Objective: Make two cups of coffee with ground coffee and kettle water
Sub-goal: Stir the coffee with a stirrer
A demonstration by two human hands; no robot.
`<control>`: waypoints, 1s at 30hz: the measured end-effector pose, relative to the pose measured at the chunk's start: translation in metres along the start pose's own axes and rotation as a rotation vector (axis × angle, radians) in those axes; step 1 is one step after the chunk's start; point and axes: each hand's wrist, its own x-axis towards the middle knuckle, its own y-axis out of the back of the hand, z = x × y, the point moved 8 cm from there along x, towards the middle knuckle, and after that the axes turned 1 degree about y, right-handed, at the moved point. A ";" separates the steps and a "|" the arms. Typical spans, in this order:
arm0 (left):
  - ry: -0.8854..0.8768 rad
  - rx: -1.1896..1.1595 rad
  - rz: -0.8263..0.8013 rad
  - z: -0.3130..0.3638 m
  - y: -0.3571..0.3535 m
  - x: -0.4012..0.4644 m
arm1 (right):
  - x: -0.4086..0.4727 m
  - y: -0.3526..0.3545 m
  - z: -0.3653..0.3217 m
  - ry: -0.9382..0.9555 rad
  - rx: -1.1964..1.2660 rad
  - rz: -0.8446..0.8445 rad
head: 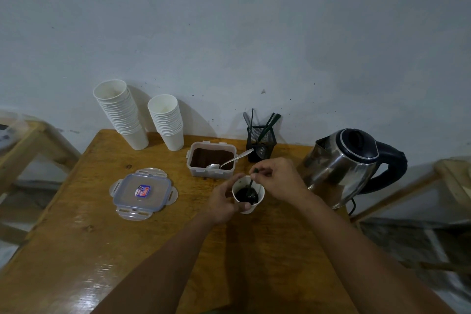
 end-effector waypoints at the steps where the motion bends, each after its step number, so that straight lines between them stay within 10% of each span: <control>1: -0.004 -0.001 0.000 0.001 0.000 0.000 | 0.000 0.000 0.001 -0.003 -0.032 0.001; 30: 0.015 -0.023 -0.003 -0.001 -0.001 0.000 | 0.003 0.006 -0.001 -0.048 0.022 0.053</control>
